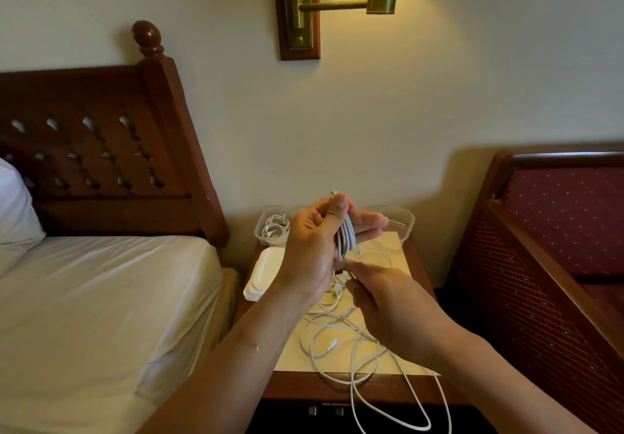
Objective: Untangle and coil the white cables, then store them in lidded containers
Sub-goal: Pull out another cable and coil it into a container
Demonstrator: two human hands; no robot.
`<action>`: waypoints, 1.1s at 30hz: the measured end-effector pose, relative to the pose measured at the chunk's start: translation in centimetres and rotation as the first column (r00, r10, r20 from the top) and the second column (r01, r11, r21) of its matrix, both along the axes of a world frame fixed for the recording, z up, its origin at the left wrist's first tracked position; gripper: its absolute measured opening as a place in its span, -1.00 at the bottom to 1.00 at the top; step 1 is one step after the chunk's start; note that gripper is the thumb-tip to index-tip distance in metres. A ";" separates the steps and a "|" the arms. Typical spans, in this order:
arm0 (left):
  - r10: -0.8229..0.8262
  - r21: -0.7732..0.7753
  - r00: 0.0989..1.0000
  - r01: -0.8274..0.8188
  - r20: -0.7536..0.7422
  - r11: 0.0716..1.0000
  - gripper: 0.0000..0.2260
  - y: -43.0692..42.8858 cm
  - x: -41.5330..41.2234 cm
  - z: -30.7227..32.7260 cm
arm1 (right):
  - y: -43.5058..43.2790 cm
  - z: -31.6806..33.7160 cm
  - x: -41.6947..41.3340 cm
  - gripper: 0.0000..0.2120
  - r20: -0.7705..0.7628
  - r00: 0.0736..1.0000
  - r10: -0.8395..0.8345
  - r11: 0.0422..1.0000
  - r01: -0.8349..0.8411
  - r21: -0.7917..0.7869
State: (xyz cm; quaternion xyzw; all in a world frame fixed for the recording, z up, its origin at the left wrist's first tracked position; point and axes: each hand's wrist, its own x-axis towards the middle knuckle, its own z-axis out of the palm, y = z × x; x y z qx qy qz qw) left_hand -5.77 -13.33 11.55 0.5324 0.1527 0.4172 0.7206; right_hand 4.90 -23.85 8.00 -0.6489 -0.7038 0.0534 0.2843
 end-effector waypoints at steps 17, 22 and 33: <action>-0.397 -0.045 0.763 0.437 -0.510 0.898 -0.60 1.4 -1.0 1.1 | 1.3 2.1 4.0 -0.83 0.261 0.954 0.146 0.823 -0.264 0.504; -0.646 -0.281 0.654 0.583 -0.393 0.762 -0.69 2.3 -1.5 1.5 | 1.4 0.8 3.9 -0.93 0.007 0.971 0.240 0.826 -0.208 0.523; -0.400 0.013 0.811 0.447 -0.426 0.894 -0.81 1.4 -2.0 0.0 | 1.5 -0.9 4.5 -0.90 -0.089 0.986 0.139 0.794 -0.057 0.605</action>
